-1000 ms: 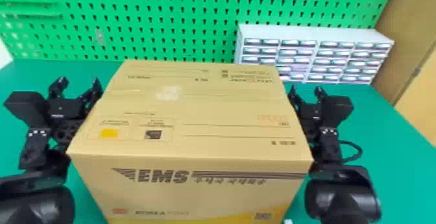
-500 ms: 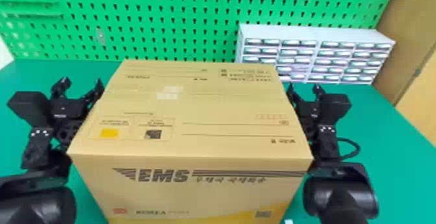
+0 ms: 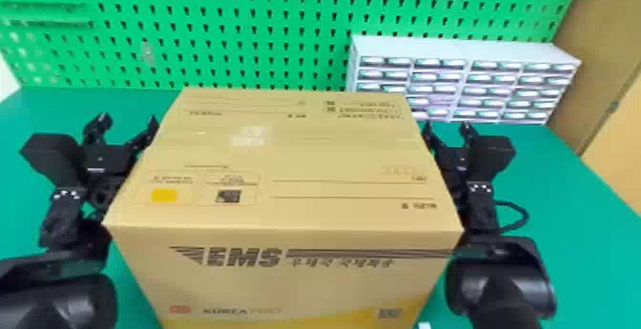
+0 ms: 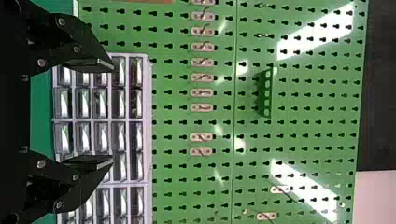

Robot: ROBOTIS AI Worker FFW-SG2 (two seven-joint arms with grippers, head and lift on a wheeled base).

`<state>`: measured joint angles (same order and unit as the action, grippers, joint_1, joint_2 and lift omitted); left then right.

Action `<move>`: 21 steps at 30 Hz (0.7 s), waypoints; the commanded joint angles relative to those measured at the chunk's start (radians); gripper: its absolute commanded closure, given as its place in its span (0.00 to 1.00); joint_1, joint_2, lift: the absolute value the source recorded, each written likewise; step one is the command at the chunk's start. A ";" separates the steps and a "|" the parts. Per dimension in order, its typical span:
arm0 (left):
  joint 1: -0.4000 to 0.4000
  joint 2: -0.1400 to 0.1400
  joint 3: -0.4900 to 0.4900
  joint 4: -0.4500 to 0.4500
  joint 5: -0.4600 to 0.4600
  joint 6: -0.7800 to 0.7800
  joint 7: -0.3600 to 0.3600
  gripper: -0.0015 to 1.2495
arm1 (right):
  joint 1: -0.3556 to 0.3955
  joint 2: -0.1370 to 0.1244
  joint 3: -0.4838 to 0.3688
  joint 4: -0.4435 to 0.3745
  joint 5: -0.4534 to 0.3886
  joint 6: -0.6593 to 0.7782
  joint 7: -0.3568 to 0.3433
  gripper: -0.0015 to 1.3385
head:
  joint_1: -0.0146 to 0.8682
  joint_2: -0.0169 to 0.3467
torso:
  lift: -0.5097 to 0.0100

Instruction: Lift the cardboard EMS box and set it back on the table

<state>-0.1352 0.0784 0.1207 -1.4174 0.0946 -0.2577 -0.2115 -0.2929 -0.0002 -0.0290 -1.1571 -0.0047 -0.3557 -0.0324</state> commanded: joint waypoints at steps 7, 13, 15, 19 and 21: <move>-0.001 0.000 -0.007 0.000 0.000 0.000 0.001 0.37 | 0.000 0.001 0.009 0.002 -0.008 0.000 0.000 0.42 | 0.78 0.01 | 0.80; -0.001 0.000 -0.007 0.000 0.002 0.000 0.001 0.37 | -0.002 0.001 0.014 0.002 -0.012 0.000 0.000 0.42 | 0.78 0.01 | 0.80; -0.003 0.000 -0.004 0.000 0.005 0.000 0.001 0.37 | -0.002 0.001 0.017 0.002 -0.020 0.000 0.000 0.42 | 0.78 0.01 | 0.80; -0.006 0.000 0.007 -0.001 0.011 0.000 0.003 0.37 | -0.002 0.001 0.026 -0.023 -0.031 0.021 0.000 0.42 | 0.78 0.01 | 0.80; -0.007 0.000 0.011 -0.011 0.013 0.000 0.007 0.37 | -0.002 0.001 0.034 -0.058 -0.032 0.063 0.000 0.42 | 0.78 0.01 | 0.80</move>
<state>-0.1397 0.0784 0.1205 -1.4175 0.1029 -0.2575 -0.2088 -0.2945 -0.0002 -0.0064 -1.1691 -0.0300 -0.3440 -0.0322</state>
